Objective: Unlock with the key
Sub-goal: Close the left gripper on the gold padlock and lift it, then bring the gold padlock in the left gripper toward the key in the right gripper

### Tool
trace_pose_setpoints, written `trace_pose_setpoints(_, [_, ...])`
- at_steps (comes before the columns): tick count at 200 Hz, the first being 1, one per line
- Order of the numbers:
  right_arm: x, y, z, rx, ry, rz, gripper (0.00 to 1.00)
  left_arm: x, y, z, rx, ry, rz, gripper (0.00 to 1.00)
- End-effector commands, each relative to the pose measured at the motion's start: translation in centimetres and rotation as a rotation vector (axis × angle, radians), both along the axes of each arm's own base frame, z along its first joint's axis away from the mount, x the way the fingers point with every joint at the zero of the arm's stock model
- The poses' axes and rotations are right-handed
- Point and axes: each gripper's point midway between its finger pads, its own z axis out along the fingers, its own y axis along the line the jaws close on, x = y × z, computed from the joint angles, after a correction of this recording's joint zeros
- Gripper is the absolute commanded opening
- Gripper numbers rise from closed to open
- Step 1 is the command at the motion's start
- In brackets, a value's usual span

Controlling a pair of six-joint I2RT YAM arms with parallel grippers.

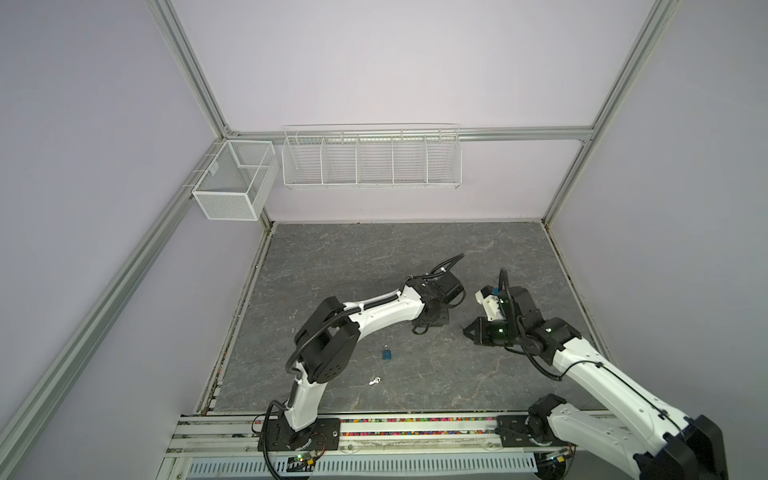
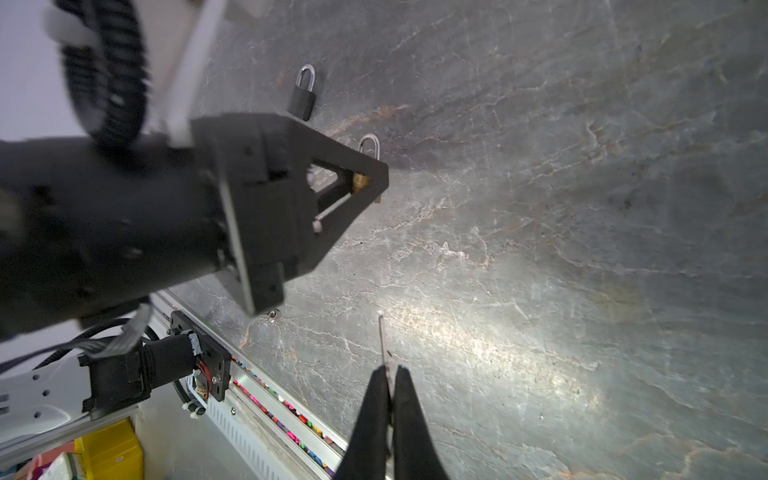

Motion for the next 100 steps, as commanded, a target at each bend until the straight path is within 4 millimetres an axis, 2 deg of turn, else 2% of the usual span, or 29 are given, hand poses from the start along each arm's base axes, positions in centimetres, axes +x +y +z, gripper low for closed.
trace_pose_setpoints(1, [0.2, 0.6, 1.9, -0.015, -0.076, 0.032, 0.07, 1.3, 0.5, 3.5, -0.128, -0.044, 0.104, 0.11])
trace_pose_setpoints(34, [0.1, 1.9, 2.4, -0.05, -0.12, 0.043, 0.07, 2.0, 1.8, 6.5, -0.26, -0.079, 0.201, 0.09])
trace_pose_setpoints(100, [1.0, 5.6, 3.5, -0.024, -0.198, 0.051, 0.07, 2.4, 3.8, 10.1, -0.527, -0.108, 0.339, 0.0])
